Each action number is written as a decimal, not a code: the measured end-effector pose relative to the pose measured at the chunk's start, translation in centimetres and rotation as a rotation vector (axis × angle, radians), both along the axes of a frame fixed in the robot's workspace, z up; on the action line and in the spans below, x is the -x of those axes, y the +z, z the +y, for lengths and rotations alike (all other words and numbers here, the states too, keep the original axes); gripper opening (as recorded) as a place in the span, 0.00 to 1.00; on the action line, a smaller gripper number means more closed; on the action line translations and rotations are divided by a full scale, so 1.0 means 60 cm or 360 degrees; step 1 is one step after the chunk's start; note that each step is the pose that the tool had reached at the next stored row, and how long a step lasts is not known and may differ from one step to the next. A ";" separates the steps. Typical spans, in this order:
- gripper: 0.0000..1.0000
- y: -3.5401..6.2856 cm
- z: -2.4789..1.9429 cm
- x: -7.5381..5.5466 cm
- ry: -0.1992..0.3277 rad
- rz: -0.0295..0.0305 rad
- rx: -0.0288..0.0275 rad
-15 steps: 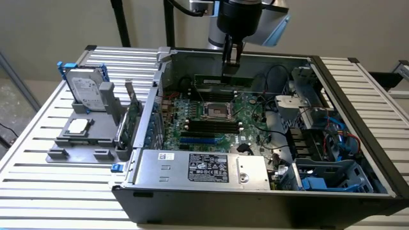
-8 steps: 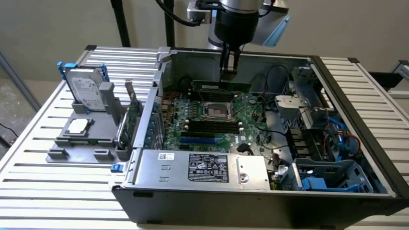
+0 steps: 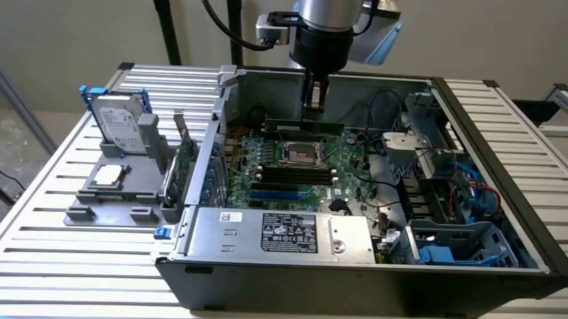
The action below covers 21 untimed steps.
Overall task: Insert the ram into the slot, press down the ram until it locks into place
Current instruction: 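Insert the ram into the slot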
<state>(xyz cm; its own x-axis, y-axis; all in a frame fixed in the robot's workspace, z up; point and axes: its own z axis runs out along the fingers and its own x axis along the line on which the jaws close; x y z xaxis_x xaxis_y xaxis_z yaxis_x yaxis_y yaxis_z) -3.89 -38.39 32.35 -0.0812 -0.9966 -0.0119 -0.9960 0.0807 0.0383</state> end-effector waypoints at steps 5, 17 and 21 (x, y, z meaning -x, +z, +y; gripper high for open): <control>0.14 -0.015 -0.0024 0.002 0.0000 0.00000 -0.00002; 0.14 -0.052 -0.0157 0.002 0.0000 0.00000 -0.00001; 0.14 -0.064 -0.0204 0.002 0.0000 -0.00001 -0.00001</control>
